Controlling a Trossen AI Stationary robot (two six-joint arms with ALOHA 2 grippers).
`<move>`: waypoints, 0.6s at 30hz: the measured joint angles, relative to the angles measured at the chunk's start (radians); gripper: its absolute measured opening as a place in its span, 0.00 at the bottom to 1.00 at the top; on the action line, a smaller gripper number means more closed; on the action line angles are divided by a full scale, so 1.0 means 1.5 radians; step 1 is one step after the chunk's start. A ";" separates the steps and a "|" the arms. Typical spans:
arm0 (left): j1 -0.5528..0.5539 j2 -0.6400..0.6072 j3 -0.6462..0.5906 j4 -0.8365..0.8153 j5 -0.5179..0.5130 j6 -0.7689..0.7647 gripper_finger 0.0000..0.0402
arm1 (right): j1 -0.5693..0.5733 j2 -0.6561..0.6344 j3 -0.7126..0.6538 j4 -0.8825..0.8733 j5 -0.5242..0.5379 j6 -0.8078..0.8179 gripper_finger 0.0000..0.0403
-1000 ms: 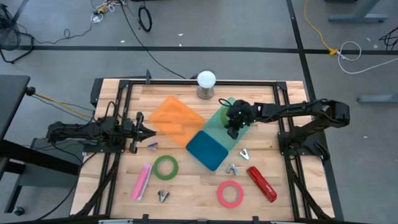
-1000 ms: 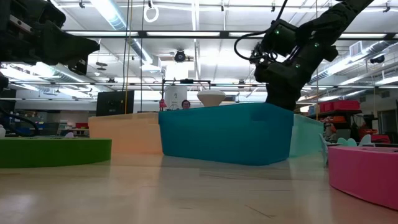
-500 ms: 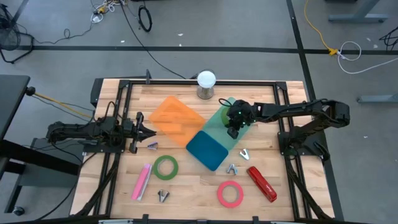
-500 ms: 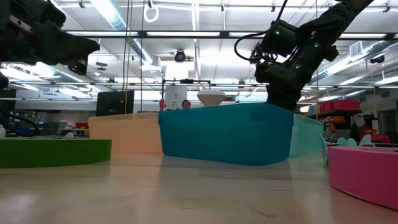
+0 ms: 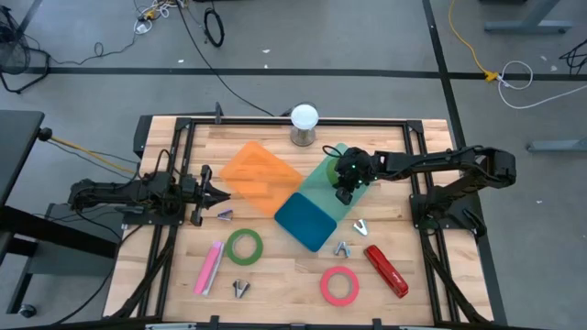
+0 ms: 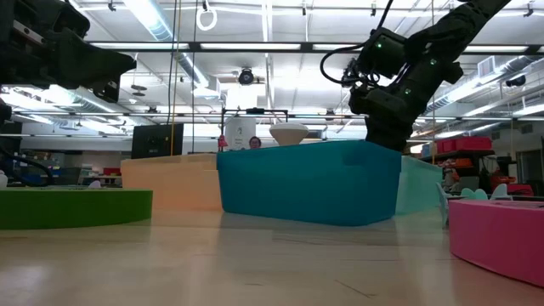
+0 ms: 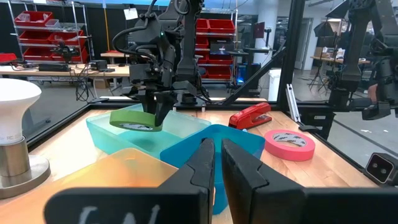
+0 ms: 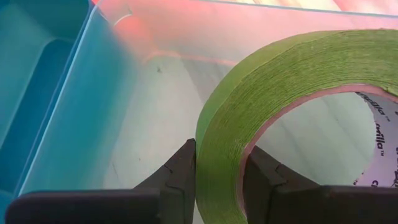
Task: Pick and place Stapler, Stapler remover, tape
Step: Put the right green tape into the green bin
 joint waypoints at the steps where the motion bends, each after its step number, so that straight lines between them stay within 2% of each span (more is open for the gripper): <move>1: 0.000 0.000 0.000 0.000 0.000 0.000 0.08 | 0.000 0.000 0.000 0.000 0.000 0.000 0.23; 18: 0.000 0.000 0.000 0.000 0.000 0.000 0.08 | 0.000 0.000 0.000 0.000 0.000 -0.007 0.23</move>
